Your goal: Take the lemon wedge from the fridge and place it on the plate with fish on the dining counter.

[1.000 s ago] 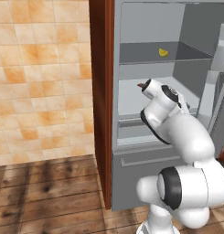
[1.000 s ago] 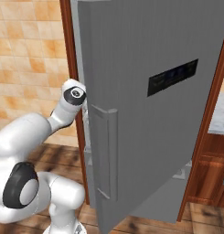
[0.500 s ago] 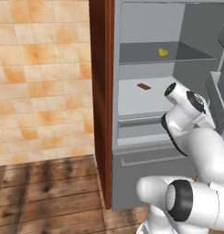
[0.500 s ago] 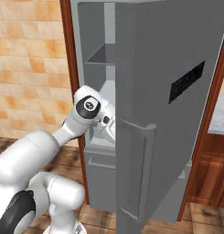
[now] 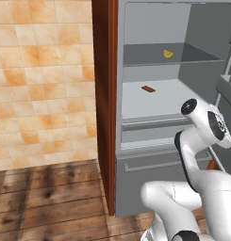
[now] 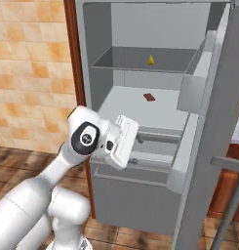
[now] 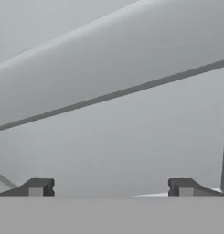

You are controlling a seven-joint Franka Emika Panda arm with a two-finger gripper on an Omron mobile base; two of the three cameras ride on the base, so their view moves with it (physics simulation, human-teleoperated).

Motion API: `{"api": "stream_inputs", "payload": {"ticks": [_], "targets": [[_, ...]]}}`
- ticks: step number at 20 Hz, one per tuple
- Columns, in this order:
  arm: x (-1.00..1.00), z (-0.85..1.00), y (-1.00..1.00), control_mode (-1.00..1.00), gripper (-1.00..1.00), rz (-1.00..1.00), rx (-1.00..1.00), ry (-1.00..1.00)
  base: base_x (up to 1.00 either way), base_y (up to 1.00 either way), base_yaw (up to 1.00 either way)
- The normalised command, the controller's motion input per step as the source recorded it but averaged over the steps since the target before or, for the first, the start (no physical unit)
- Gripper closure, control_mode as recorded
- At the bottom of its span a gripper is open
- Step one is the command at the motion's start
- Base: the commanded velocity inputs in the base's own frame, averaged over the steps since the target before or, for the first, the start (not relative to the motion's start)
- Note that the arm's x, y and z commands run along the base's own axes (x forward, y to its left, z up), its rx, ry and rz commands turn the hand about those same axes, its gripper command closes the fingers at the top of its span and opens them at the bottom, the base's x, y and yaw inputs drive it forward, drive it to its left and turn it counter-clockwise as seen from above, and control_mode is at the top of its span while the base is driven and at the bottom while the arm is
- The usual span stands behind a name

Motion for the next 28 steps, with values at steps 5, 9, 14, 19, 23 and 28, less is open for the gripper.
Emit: {"api": "stream_inputs", "payload": {"ticks": [5,9,14,19,23,28], "targets": [[0.37,0.47,0.53,-1.0,-1.0,0.55,0.38,0.13,0.0,0.0,0.0],[0.2,0.16,0.07,-1.0,-1.0,0.63,0.46,0.04,0.0,0.0,0.0],[0.32,0.23,0.0,-1.0,-1.0,0.54,0.46,0.14,0.0,0.0,0.0],[0.3,0.27,0.0,-1.0,-1.0,0.29,0.23,0.24,0.0,0.0,0.0],[0.18,0.04,0.08,-1.0,-1.0,0.0,-0.26,0.11,0.0,0.0,0.0],[-0.06,-0.01,0.13,-1.0,-1.0,0.01,-0.26,-0.04,0.0,0.0,0.0]]}}
